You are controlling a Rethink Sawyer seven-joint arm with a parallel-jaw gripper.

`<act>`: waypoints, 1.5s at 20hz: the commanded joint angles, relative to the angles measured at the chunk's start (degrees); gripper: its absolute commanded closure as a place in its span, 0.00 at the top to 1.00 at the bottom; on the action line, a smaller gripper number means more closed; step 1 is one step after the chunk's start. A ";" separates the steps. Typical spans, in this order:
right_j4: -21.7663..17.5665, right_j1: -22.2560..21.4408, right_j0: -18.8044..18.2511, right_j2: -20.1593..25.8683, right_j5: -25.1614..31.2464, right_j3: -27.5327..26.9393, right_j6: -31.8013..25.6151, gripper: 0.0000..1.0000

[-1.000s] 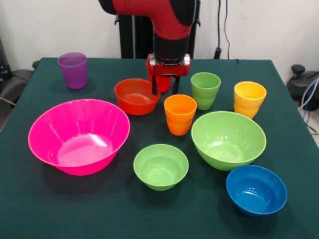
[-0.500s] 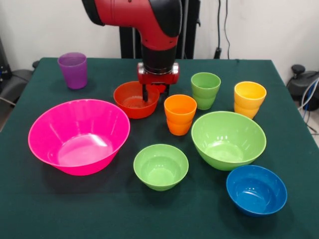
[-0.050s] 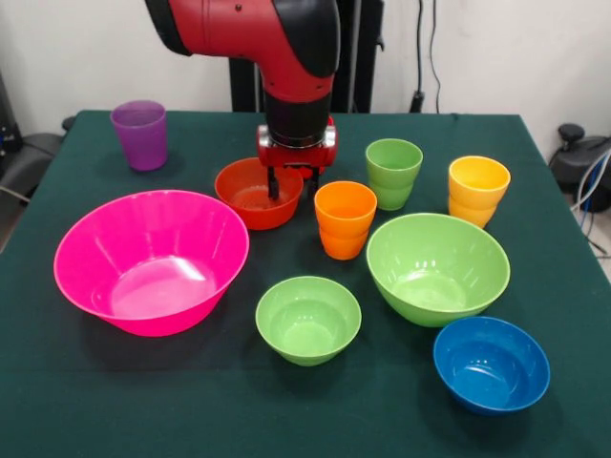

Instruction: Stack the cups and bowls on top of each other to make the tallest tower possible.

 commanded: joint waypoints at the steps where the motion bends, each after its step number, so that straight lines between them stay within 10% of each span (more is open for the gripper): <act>1: -2.31 2.41 2.42 1.87 -4.40 -6.95 4.79 1.00; 26: 5.32 -3.32 15.12 -9.61 9.67 -9.38 10.28 1.00; 27: 5.65 -3.18 15.38 -9.94 9.08 -9.39 9.86 0.00; 30: 6.55 -2.61 16.27 -11.29 8.18 -9.41 12.07 0.00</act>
